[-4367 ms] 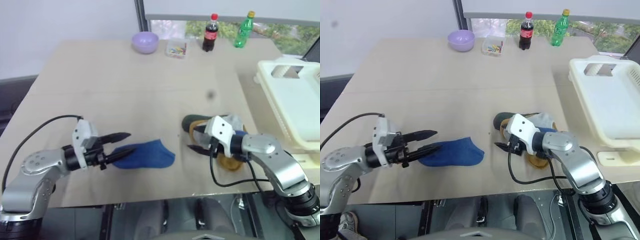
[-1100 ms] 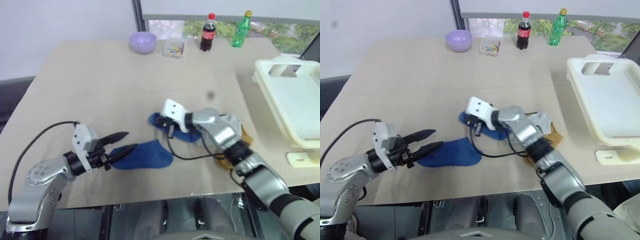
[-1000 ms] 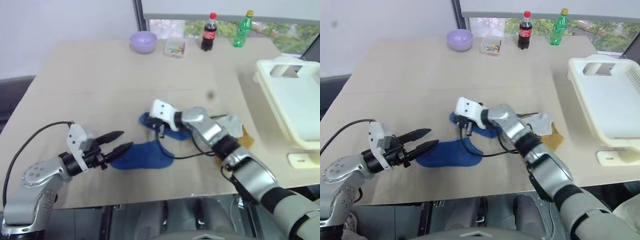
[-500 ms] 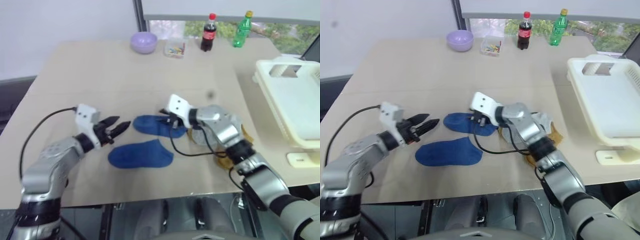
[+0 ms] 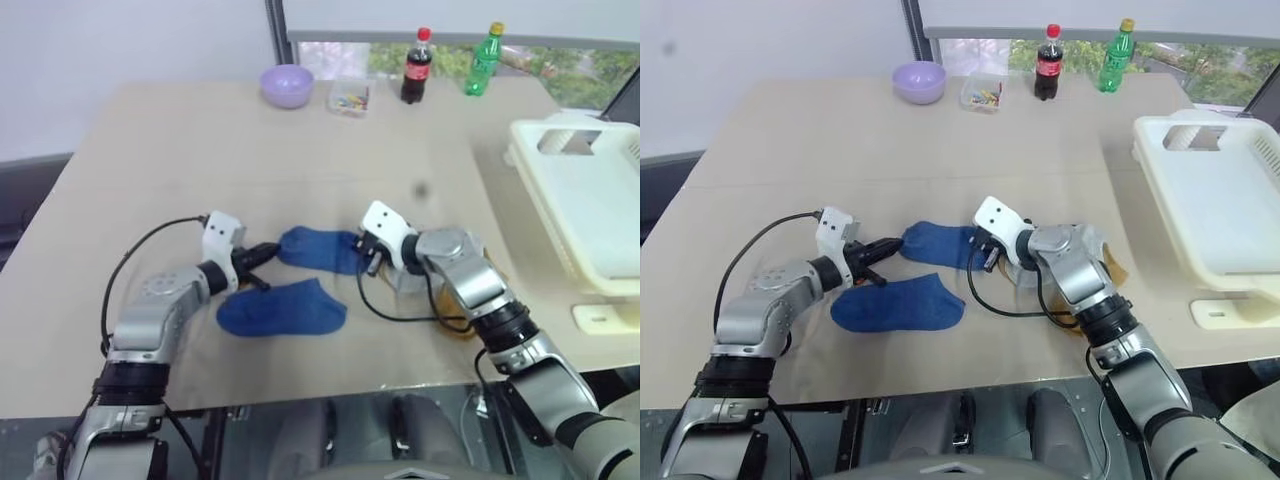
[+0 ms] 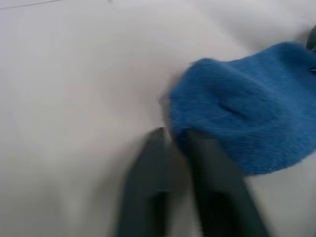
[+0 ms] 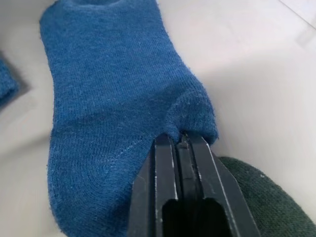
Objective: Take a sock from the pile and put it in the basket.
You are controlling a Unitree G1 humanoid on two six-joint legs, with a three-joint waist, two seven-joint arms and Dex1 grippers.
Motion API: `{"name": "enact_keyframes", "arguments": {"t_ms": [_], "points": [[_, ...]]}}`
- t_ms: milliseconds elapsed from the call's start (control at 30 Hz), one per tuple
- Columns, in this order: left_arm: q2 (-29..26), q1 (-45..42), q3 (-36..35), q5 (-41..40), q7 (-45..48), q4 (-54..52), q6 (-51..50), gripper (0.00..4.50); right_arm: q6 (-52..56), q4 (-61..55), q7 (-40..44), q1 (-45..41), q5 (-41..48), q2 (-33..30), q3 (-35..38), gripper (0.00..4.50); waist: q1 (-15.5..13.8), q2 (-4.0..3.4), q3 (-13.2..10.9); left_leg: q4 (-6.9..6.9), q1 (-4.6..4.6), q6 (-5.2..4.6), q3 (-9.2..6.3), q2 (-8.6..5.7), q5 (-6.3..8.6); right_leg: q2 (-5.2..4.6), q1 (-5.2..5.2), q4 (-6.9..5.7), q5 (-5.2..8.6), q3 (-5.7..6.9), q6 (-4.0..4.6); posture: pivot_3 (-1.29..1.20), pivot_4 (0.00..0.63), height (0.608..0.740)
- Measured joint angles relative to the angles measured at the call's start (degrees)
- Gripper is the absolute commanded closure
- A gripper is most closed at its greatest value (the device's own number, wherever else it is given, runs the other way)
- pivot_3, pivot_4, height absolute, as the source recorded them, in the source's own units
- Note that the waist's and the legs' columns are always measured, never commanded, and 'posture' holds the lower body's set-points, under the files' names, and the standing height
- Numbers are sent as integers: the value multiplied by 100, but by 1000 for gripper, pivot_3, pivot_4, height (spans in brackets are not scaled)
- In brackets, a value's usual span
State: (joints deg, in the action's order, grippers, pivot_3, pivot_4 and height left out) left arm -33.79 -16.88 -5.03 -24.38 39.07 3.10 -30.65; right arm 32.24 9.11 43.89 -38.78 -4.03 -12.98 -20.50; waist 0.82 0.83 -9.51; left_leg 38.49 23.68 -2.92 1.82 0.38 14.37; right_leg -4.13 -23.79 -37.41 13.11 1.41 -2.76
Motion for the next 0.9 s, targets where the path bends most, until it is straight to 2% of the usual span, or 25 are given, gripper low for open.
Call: {"name": "enact_keyframes", "arguments": {"t_ms": [67,200,333,567,733,900], "points": [[101,59,-169,-108,14,-17,1,4436,-15,1,3,-5,13,8,0,4500,1,0,0,0,2,0,-1,1,0,0,-3,-2,0,0,0,0,150,740],[280,439,-872,-925,211,-539,-56,4436,-114,-79,85,-18,80,-41,4,4500,23,2,-2,-1,10,3,1,6,-1,-2,-13,0,0,-5,1,0,150,740],[157,839,-1525,-1733,330,-1396,-363,4436,-77,-576,331,-71,295,-46,0,4500,21,1,-3,-2,8,1,0,9,1,-12,-12,2,1,-5,1,0,150,740],[45,1529,-2090,-2602,214,-2130,-881,4436,0,-857,477,-224,442,-37,-73,4500,2,2,-2,-2,6,2,-7,6,1,-36,-9,1,2,5,4,0,150,740],[-148,1726,-1916,-2234,109,-2202,-766,4436,-453,-268,389,-241,371,34,-156,4500,-13,2,-2,-3,4,2,-8,-3,0,-19,-6,-1,4,14,7,0,150,740],[330,999,-1285,-1709,-392,-1918,-546,4436,-1646,1492,-121,-601,-85,188,-329,4500,-1,3,-3,0,1,4,-7,-13,-4,-17,1,-2,2,7,4,0,150,740]]}}
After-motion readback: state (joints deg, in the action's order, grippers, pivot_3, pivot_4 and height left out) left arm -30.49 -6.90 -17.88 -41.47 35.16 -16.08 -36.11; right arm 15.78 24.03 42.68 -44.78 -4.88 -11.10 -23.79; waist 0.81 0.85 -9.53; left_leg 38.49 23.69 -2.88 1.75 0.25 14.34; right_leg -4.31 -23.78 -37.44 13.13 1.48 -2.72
